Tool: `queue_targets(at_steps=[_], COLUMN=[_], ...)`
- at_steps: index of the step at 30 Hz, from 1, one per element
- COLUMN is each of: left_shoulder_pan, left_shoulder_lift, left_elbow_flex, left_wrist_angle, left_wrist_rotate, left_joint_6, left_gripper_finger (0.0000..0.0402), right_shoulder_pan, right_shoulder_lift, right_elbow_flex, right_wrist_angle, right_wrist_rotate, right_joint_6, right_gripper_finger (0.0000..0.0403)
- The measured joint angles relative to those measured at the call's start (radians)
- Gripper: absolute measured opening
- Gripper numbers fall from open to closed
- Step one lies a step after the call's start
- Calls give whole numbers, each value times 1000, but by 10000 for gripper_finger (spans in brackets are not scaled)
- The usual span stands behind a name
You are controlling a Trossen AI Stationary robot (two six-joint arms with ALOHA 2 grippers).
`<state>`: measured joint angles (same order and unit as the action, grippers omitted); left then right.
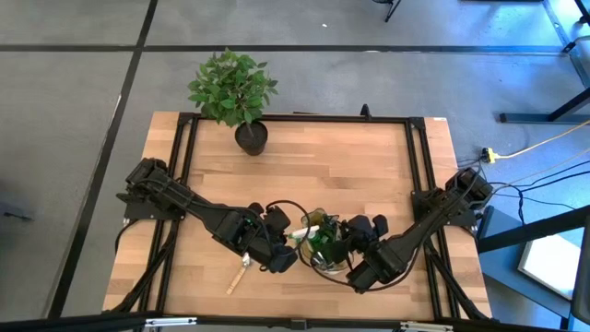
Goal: Pick & Place Garden tools in Gardening bag
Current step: Put the green shear scissors into the brown gardening bag
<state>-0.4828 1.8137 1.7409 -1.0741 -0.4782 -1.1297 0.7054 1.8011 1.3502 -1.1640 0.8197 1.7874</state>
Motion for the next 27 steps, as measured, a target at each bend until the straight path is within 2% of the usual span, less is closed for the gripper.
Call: queue_targets(at_steps=[6, 18, 20, 24, 27], left_shoulder_pan=[0, 0, 0, 0, 0], left_shoulder_lift=[0, 0, 0, 0, 0], left_elbow_flex=[0, 0, 0, 0, 0], left_wrist_angle=[0, 0, 0, 0, 0], left_wrist_rotate=[0, 2, 2, -1, -10], left_joint_6=[-1, -1, -1, -1, -1], left_gripper_finger=[59, 59, 59, 59, 59], right_shoulder_pan=[-21, -18, -18, -17, -17], right_shoulder_lift=[32, 54, 54, 34, 9], right_elbow_flex=[1, 2, 2, 0, 0], right_wrist_angle=[-4, -1, 2, -1, -10], right_wrist_rotate=[-43, -57, -64, -117, -114], right_joint_6=[0, -13, -40, -67, -67], right_gripper_finger=[61, 62, 83, 165, 217])
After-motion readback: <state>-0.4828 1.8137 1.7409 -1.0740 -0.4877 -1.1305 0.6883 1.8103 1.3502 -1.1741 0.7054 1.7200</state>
